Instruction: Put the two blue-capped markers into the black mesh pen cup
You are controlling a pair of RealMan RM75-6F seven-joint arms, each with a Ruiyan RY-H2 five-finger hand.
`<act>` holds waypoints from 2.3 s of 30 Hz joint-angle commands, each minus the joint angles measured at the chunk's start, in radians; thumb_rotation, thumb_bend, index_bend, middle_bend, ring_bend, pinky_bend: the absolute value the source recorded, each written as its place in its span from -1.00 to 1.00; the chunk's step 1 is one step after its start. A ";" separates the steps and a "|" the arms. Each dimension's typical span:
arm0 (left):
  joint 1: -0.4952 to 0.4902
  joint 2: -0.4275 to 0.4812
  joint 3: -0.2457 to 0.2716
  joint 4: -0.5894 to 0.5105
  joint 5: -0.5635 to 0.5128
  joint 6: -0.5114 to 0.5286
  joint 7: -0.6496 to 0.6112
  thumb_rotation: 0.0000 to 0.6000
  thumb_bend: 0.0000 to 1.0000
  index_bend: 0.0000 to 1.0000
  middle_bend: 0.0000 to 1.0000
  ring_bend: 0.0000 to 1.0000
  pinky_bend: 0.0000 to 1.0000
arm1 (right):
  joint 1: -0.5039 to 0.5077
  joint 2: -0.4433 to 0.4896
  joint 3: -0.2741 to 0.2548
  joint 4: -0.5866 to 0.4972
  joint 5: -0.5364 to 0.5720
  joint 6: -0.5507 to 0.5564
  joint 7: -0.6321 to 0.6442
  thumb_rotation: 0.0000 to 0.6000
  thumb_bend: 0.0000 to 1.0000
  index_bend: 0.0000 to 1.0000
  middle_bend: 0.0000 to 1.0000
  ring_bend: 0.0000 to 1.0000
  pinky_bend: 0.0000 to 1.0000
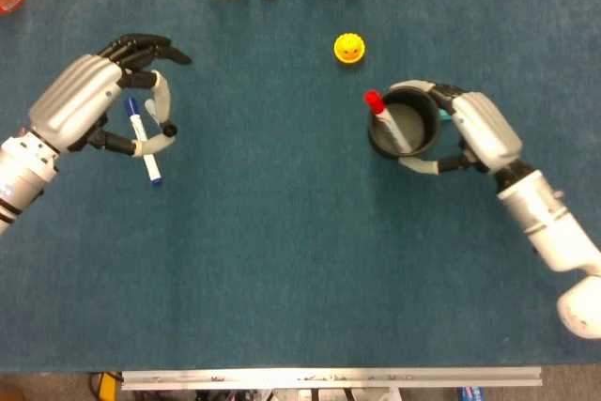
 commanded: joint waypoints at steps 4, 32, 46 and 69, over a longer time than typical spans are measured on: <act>0.006 0.058 -0.037 -0.083 -0.029 -0.017 -0.026 1.00 -0.52 0.25 -0.53 -0.76 -0.78 | 0.061 -0.044 0.028 0.017 0.019 -0.056 -0.037 1.00 -0.09 -0.16 -0.17 -0.33 -0.39; 0.004 0.159 -0.151 -0.316 -0.072 -0.104 -0.179 1.00 -0.52 0.26 -0.52 -0.76 -0.78 | 0.263 -0.277 0.153 0.108 0.127 -0.158 -0.160 1.00 -0.09 -0.16 -0.17 -0.33 -0.39; -0.005 0.146 -0.182 -0.354 -0.084 -0.150 -0.251 1.00 -0.52 0.26 -0.51 -0.76 -0.78 | 0.353 -0.387 0.215 0.200 0.195 -0.218 -0.202 1.00 -0.09 -0.16 -0.17 -0.33 -0.39; -0.038 0.038 -0.208 -0.289 -0.128 -0.239 -0.246 1.00 -0.52 0.25 -0.51 -0.76 -0.78 | 0.382 -0.436 0.253 0.165 0.255 -0.231 -0.219 1.00 -0.09 -0.16 -0.17 -0.33 -0.39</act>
